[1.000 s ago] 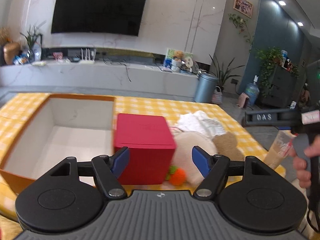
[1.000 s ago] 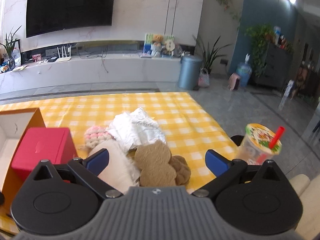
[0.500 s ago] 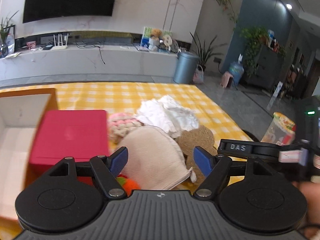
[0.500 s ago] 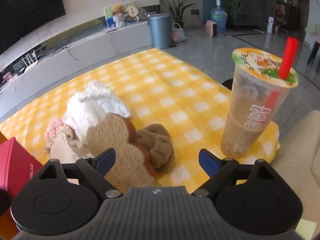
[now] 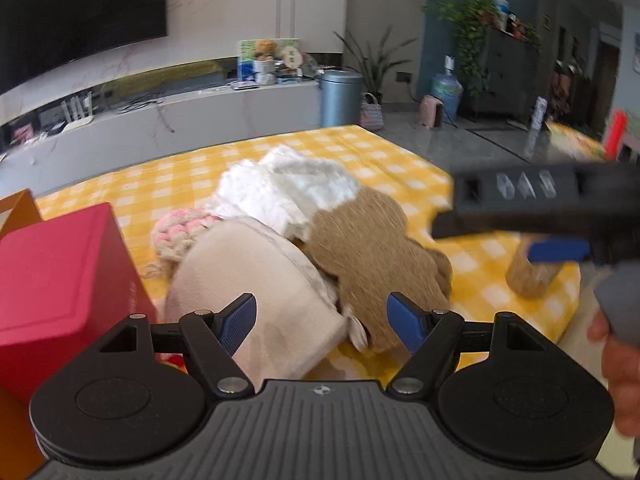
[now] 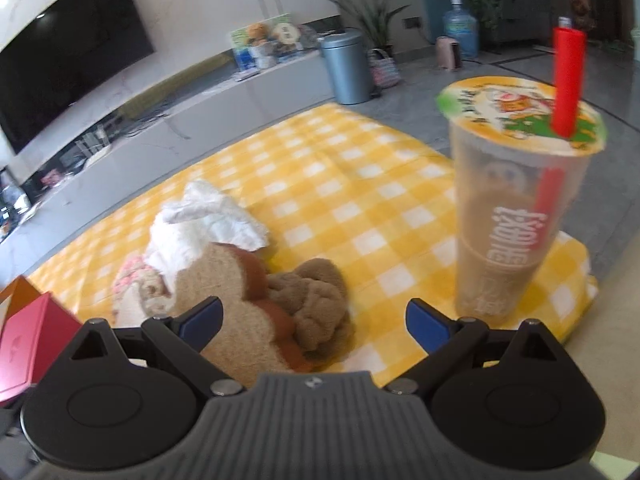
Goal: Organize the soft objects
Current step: 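Move the left tool to the white cloth bag while the right tool approaches the brown bear sponge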
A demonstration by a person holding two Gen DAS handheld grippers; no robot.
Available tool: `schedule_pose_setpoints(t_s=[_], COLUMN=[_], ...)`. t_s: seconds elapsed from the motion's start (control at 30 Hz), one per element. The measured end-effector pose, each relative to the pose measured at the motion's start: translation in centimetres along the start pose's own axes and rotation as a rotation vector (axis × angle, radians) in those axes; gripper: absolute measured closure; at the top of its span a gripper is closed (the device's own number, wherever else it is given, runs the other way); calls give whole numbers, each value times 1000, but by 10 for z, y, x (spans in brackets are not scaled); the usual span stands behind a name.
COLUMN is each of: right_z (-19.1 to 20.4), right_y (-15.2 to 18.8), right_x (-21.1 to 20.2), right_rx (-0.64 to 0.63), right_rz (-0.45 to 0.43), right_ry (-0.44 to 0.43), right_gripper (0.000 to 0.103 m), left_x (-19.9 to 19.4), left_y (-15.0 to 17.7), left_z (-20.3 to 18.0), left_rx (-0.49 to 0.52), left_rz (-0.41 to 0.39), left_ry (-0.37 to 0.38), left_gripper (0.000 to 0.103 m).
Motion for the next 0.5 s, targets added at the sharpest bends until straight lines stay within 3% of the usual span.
schedule_pose_setpoints(t_s=[0.07,0.33,0.5], right_z=[2,-1,-2], right_y=[0,3,4], right_x=[3,6,6], right_rx=[-8,9,6], right_rz=[6,32,42], right_ry=[-2,23,45], right_gripper=[7,6,6], left_x=[0,8,9], left_y=[7,30,27], left_z=[-8,-17,-6], left_rx=[50,158,110], left_rz=[-16,-54,-105], left_ry=[-3,-161,-178], left_gripper=[15,15,17])
Point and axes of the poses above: each gripper's, at about its wrist camera, not at the fingertips, and x roughly the way its jaws point, z to its left, y to its underside, the point moved 4 cm from there along x, roughly the way its jaws point, and after that the axes turned 12 degrees about -y, right-handed, at the moved point
